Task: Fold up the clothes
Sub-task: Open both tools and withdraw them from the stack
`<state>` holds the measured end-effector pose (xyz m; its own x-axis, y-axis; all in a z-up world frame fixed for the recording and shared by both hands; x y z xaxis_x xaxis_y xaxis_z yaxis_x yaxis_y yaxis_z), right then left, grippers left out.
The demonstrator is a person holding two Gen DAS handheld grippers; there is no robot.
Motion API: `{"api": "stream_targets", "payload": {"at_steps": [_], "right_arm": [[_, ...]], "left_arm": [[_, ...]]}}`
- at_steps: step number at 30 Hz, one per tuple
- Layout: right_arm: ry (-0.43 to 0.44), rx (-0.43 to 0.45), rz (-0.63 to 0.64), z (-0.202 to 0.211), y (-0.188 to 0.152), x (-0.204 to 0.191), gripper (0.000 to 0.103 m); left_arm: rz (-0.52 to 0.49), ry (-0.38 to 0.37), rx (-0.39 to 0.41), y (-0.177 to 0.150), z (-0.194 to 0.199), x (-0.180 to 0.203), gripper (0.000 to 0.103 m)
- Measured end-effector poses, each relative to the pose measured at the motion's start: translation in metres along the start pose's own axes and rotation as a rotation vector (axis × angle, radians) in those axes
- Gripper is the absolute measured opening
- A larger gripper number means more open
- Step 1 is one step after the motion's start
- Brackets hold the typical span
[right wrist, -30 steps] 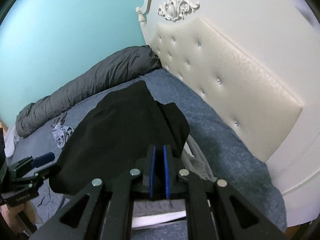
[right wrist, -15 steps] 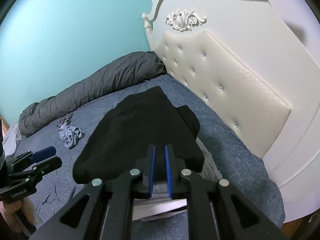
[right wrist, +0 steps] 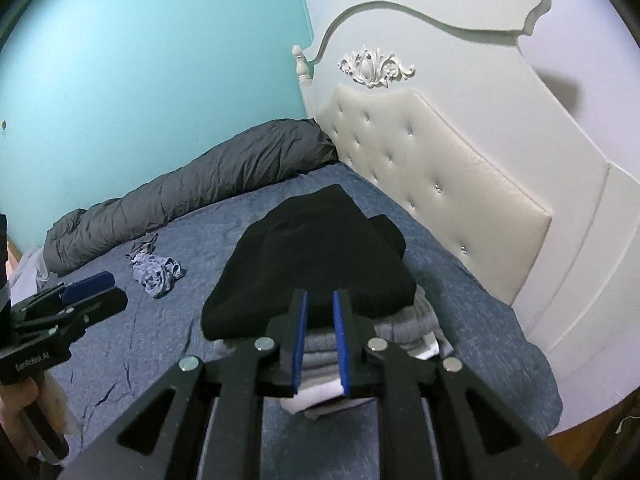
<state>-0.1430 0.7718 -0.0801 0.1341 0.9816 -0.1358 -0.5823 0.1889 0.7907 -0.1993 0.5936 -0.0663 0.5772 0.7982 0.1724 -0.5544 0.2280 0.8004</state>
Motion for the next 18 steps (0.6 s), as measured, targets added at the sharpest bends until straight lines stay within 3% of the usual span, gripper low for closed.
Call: {"api": "stream_targets", "payload": {"at_steps": [13,18], "right_arm": [[-0.012,0.024,-0.017,0.061,-0.022,-0.026,0.019],[-0.021,0.045,-0.020,0.084,-0.032,-0.038,0.028]], "left_arm": [[-0.007,-0.010,0.029,-0.016,0.060,0.008,0.068],[0.000,-0.010,0.053,-0.020,0.083,0.004,0.076]]}}
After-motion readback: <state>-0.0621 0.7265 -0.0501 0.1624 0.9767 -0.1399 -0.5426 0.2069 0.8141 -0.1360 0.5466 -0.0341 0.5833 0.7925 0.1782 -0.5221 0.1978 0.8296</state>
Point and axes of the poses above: each gripper's, at about its wrist camera, not at the fingertips, and z roughly against the way its jaws point, x to its right, y to its top, the point moved 9 cm from there along -z, roughly the way its jaws point, and after that the axes turned 3 degrees about z, right-handed, at the moved point
